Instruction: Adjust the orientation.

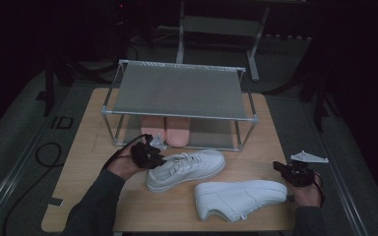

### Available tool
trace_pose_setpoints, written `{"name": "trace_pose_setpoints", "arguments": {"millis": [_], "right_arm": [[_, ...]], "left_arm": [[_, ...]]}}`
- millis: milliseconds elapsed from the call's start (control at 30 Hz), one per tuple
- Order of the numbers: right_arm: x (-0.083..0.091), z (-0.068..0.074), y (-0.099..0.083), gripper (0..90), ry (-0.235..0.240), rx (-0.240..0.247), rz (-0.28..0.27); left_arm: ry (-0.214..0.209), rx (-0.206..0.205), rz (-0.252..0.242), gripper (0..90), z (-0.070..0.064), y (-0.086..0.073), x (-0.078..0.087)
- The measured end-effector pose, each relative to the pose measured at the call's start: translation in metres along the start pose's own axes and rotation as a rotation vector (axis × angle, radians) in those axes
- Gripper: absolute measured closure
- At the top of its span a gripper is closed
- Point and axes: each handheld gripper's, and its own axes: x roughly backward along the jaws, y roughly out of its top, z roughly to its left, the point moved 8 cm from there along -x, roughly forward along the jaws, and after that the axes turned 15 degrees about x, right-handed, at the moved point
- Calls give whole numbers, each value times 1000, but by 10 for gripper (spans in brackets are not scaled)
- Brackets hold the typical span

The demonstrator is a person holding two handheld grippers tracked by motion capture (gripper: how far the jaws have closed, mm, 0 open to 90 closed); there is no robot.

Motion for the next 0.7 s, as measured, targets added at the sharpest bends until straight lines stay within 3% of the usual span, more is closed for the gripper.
{"name": "trace_pose_setpoints", "arguments": {"millis": [267, 333, 433, 533, 700], "right_arm": [[-1, 2, -2, 884, 6, 0, 3], [0, 2, -2, 884, 4, -2, 5], [2, 1, -3, 884, 3, -3, 3], [4, 1, -4, 883, 1, -7, 1], [7, 3, -4, 883, -1, -4, 11]], "left_arm": [[12, 70, -24, 756, 13, -4, 3], [6, 84, -33, 723, 11, -3, 6], [-36, 114, -93, 670, 7, 0, 21], [-43, 136, -143, 669, 4, 4, 36], [-49, 121, -197, 716, -10, 12, 50]]}}
